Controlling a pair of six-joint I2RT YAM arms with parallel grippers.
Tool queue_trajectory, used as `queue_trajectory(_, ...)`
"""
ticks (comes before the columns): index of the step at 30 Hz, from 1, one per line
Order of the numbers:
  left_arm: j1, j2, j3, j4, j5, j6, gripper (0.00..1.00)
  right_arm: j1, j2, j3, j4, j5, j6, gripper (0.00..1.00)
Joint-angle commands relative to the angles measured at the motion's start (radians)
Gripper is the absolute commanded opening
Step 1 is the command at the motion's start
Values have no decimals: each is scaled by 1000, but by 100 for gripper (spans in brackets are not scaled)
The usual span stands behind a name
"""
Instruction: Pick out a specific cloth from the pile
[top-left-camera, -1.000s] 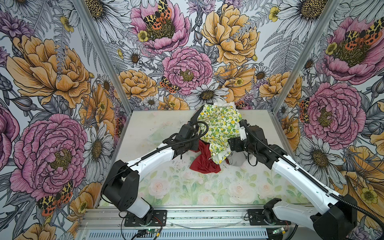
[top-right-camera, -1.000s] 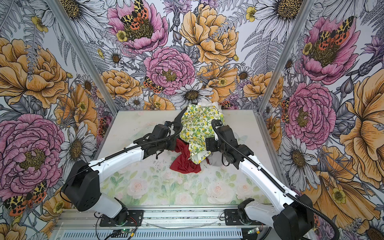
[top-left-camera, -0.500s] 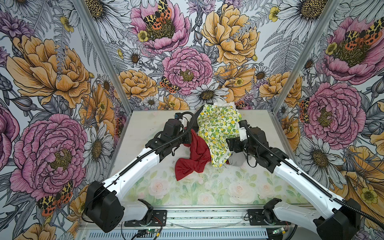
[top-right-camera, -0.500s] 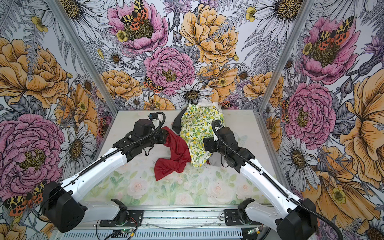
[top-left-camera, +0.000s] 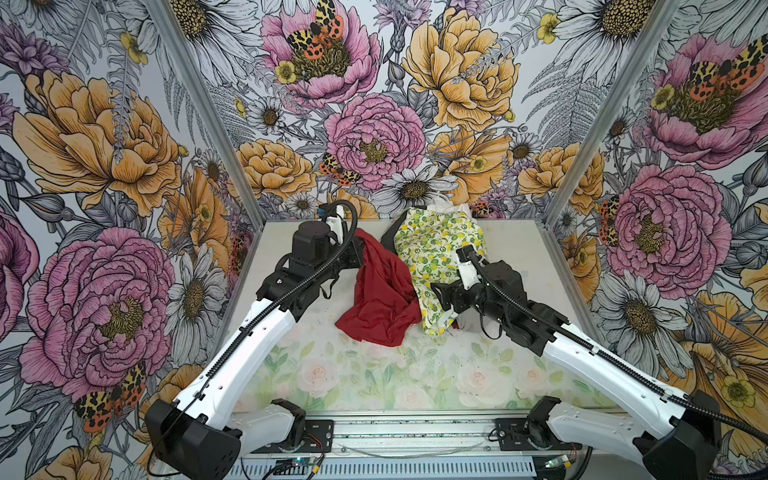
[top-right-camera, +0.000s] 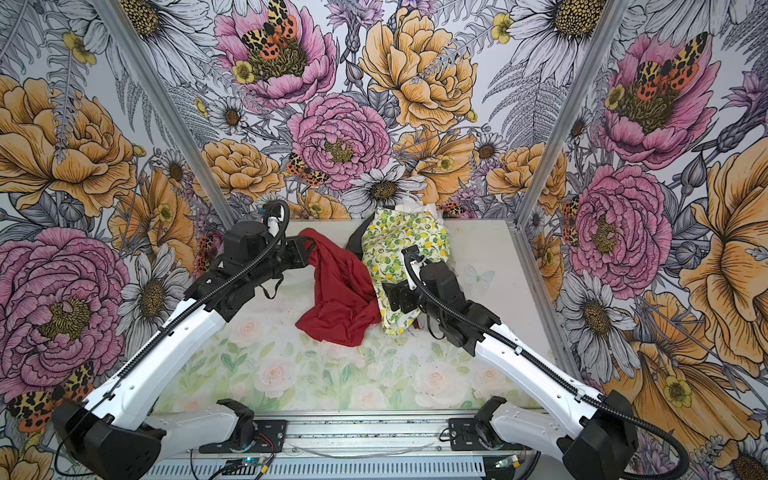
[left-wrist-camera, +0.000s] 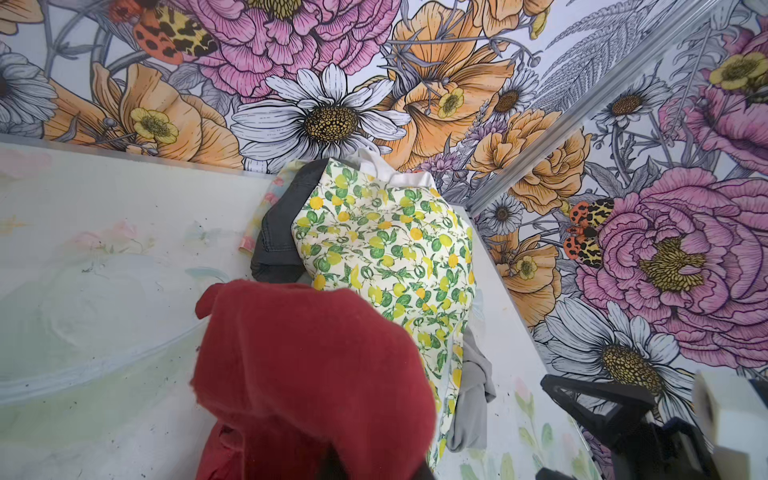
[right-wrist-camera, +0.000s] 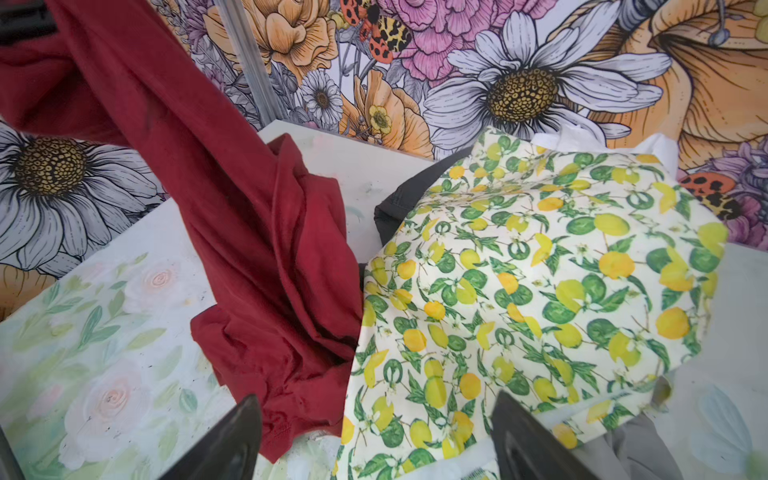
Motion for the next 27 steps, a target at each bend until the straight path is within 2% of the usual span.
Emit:
queue_trajectory(1, 42, -45, 54, 3, 29, -13, 0, 35, 15, -7, 74, 14, -51, 88)
queue_trajectory(8, 168, -107, 87, -15, 74, -41, 0, 67, 44, -19, 139, 7, -68, 89)
queue_trajectory(13, 194, -127, 96, -21, 90, -47, 0, 84, 98, -82, 358, -92, -83, 91)
queue_trajectory(18, 193, -130, 105, -20, 114, -65, 0, 110, 260, -54, 498, -153, -100, 93)
queue_trajectory(20, 189, -132, 112, -20, 117, -67, 0, 153, 349, -28, 544, -151, -111, 94)
queue_trajectory(25, 181, -140, 115, -25, 125, -69, 0, 164, 575, 76, 623, -72, -133, 96)
queue_trajectory(26, 181, -141, 115, -29, 125, -68, 0, 162, 611, 98, 645, -49, -132, 95)
queue_trajectory(27, 181, -143, 113, -33, 125, -65, 0, 162, 635, 117, 660, -31, -130, 89)
